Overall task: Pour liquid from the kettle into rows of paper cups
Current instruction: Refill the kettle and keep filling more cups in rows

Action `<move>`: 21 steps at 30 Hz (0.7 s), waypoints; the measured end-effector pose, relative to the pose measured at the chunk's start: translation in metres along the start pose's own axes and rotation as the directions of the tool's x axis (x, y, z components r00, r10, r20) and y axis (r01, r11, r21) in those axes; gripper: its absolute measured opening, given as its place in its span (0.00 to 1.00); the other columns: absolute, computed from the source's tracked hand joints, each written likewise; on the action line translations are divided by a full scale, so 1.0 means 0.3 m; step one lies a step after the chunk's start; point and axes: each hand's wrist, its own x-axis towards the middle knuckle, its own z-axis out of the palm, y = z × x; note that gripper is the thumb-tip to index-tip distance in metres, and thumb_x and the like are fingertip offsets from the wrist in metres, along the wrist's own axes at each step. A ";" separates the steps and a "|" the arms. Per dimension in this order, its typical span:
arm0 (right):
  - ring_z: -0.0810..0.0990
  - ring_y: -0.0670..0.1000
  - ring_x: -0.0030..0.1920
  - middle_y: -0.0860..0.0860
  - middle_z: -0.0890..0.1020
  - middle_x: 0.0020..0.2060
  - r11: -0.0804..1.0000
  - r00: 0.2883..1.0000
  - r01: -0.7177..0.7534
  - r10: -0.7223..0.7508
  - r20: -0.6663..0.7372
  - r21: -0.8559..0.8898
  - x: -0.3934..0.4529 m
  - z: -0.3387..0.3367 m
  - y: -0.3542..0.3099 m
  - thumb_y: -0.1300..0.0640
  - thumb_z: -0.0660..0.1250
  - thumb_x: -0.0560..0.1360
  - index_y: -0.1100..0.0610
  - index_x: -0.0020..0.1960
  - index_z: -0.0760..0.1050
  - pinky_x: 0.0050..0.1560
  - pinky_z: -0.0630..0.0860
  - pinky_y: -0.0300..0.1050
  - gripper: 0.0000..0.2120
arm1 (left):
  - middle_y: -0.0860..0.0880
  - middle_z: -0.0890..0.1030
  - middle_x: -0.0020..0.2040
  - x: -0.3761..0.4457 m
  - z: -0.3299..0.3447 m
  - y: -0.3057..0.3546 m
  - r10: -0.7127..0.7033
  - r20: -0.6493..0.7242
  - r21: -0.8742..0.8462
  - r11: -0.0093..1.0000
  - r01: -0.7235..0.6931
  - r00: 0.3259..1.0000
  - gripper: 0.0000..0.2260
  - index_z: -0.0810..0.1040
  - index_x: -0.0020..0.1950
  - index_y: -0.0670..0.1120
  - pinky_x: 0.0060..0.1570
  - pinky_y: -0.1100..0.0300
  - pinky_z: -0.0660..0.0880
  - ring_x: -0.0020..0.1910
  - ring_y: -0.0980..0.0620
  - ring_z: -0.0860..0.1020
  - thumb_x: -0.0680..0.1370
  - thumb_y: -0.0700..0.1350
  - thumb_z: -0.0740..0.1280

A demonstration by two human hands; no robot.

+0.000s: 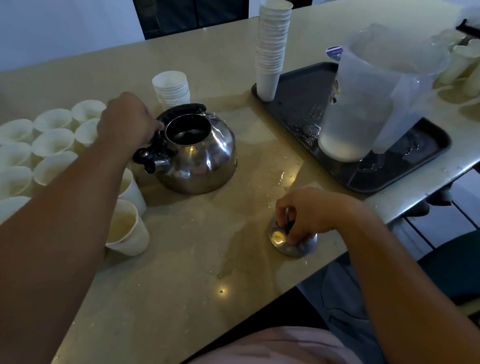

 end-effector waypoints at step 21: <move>0.75 0.48 0.54 0.51 0.82 0.59 0.854 0.865 0.319 -0.439 -0.243 -0.411 0.338 -0.490 -0.494 0.57 0.74 0.75 0.48 0.62 0.83 0.53 0.68 0.43 0.16 | 0.47 0.82 0.41 0.059 0.007 -0.011 -0.066 0.126 -0.013 0.998 0.068 0.990 0.16 0.81 0.50 0.48 0.48 0.47 0.80 0.43 0.45 0.82 0.68 0.53 0.79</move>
